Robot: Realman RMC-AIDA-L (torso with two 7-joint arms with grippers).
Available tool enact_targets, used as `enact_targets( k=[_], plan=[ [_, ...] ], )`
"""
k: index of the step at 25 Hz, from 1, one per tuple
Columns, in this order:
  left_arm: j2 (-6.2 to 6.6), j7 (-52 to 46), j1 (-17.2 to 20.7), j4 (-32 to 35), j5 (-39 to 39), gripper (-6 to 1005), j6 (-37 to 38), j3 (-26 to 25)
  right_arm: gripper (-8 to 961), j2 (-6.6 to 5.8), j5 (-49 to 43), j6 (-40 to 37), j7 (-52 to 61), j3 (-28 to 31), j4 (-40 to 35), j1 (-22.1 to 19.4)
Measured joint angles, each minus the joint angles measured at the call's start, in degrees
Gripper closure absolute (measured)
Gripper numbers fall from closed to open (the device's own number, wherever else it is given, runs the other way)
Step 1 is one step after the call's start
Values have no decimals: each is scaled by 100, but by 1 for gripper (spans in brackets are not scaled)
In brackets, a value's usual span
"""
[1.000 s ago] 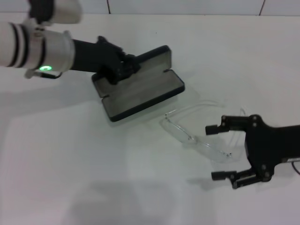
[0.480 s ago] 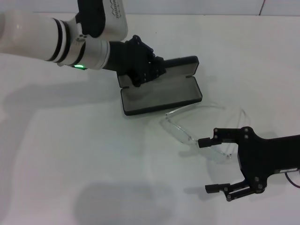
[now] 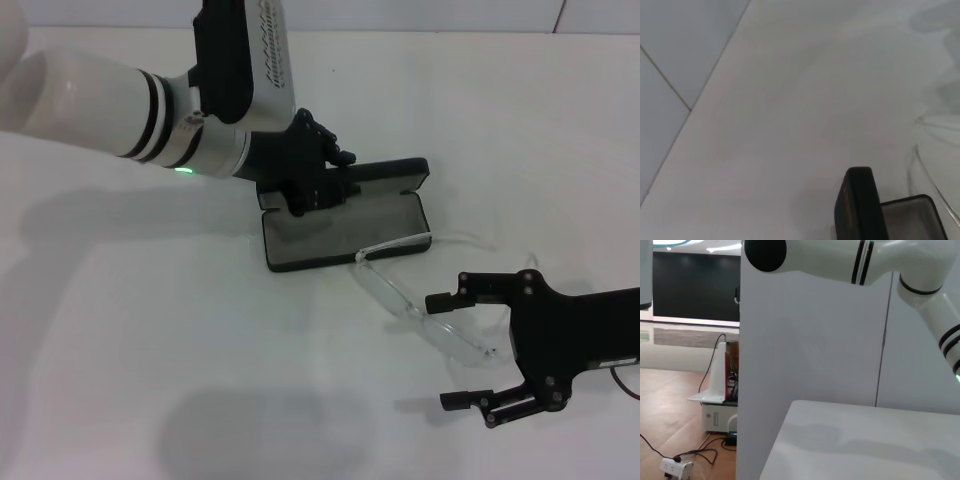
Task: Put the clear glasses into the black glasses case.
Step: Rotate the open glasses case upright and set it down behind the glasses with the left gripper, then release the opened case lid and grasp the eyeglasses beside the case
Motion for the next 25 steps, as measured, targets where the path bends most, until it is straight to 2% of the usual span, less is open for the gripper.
enact_targets(
  k=[7, 11, 17, 21, 25],
  plan=[
    [-2, 24, 139, 115, -173, 649, 11, 109, 126, -12, 7, 27, 26, 0, 0, -9],
    [1, 5, 334, 425, -338, 576, 80, 109, 126, 4, 14, 139, 29, 0, -1, -17],
    [11, -167, 654, 999, -608, 467, 648, 61, 126, -8, 19, 161, 46, 1, -12, -7],
    [18, -47, 1103, 1312, -1458, 395, 1058, -128, 127, -27, 31, 221, 278, 8, -205, -13],
    [8, 642, 1767, 1149, -3047, 377, 1173, -176, 127, -31, -126, 657, 1128, 1, -768, -106]
  ],
)
